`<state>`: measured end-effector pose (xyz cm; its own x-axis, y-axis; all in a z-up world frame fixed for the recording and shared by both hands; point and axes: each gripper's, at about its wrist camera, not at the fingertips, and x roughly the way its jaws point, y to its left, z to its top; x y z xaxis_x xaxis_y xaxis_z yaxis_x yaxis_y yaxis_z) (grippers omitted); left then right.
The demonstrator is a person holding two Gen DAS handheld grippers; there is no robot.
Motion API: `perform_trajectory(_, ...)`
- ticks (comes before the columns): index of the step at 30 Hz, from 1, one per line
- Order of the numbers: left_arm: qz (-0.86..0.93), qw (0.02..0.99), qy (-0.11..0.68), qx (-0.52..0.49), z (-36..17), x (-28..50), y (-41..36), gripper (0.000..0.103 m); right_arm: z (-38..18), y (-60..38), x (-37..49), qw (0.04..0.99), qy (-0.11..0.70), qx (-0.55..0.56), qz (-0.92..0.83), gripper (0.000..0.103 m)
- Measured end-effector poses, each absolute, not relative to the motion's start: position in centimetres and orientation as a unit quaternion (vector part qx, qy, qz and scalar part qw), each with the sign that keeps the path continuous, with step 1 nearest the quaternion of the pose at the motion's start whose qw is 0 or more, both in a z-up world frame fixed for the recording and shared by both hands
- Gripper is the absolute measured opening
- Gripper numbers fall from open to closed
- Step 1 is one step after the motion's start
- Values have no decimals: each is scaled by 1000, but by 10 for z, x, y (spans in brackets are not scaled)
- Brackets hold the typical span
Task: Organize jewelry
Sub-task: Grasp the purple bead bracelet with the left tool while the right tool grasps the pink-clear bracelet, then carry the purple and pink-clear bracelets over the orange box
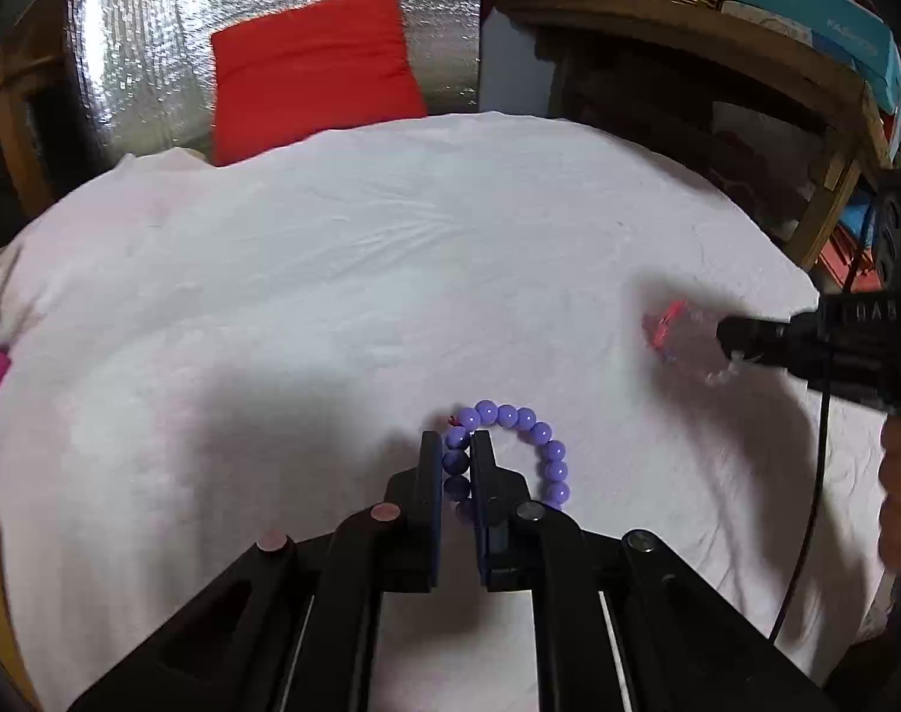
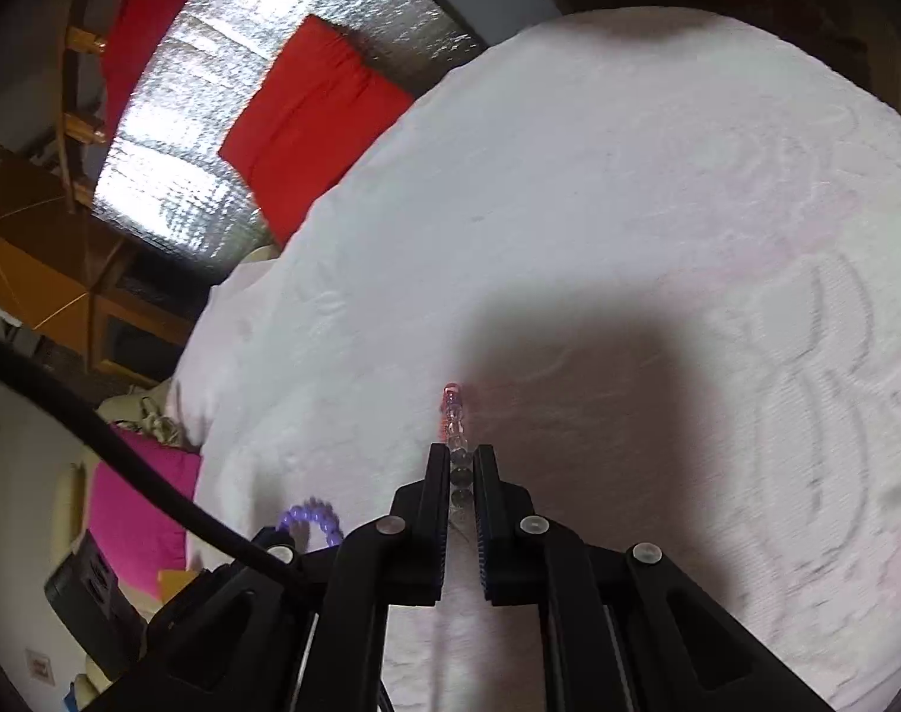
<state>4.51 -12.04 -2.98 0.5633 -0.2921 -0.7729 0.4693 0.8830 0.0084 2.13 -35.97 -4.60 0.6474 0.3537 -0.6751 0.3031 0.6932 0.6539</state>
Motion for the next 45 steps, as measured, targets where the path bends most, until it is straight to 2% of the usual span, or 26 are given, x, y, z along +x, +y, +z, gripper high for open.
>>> perform_trajectory(10, -193, 879, 424, 104, -26, 33, -53, 9, -40, -296, 26, 809, 438, 382, 85, 9)
perform_trajectory(19, -183, 861, 462, 110, -49, 45, -30, 10, -50, -287, 37, 819, 471, 323, 43, 10)
perform_trajectory(28, -196, 860, 457, 117, -53, 49, -31, 11, -57, -288, 49, 818, 493, 296, 16, 14)
perform_trajectory(32, -203, 861, 456, 100, -53, 49, -25, 11, -55, -288, 45, 826, 485, 285, 15, 14)
perform_trajectory(34, -205, 863, 451, 100, -52, 47, -24, 9, -51, -284, 43, 836, 479, 267, 16, 9)
perform_trajectory(45, -199, 893, 396, 75, -10, 19, -12, 9, -25, -251, 30, 861, 438, 251, 64, 9)
